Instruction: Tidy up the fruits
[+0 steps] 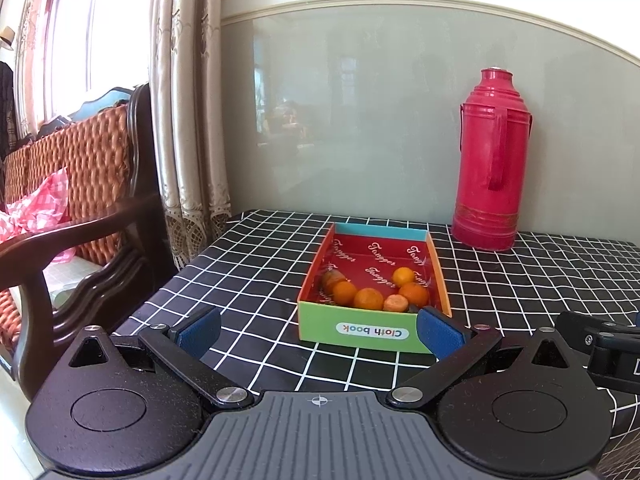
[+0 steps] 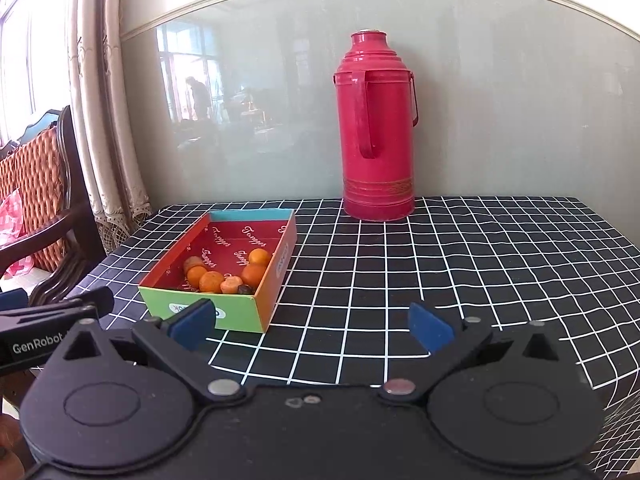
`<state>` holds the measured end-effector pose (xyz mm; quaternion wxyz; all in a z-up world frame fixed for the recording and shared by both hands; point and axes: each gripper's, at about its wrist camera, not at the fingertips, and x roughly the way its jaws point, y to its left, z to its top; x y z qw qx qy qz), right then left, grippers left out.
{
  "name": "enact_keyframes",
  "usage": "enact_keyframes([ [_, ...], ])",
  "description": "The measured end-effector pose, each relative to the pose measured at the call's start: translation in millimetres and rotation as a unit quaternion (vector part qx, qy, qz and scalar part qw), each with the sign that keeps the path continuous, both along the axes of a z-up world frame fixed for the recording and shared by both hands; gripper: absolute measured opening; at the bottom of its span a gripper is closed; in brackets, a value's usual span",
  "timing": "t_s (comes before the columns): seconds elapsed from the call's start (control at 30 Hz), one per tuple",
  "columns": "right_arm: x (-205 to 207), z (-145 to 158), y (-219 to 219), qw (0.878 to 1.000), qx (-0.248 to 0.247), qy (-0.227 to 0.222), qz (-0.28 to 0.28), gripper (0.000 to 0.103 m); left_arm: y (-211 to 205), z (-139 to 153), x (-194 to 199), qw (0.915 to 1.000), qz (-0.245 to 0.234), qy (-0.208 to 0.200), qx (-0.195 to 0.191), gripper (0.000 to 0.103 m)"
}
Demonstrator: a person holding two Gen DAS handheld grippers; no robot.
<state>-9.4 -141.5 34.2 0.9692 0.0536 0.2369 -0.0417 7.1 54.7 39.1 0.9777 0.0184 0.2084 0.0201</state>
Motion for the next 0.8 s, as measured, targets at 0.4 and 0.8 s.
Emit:
enact_keyframes([
  [0.4,2.4,0.7,-0.7,1.000,0.000,0.000,-0.002,0.097,-2.4,0.3,3.2,0.9999,-0.004,0.006,0.009,0.103],
  [0.8,5.1,1.6,0.0,1.000,0.001,-0.002,-0.003,0.097,-8.2,1.2,1.1,0.9994,-0.035,0.000,-0.001,0.103],
])
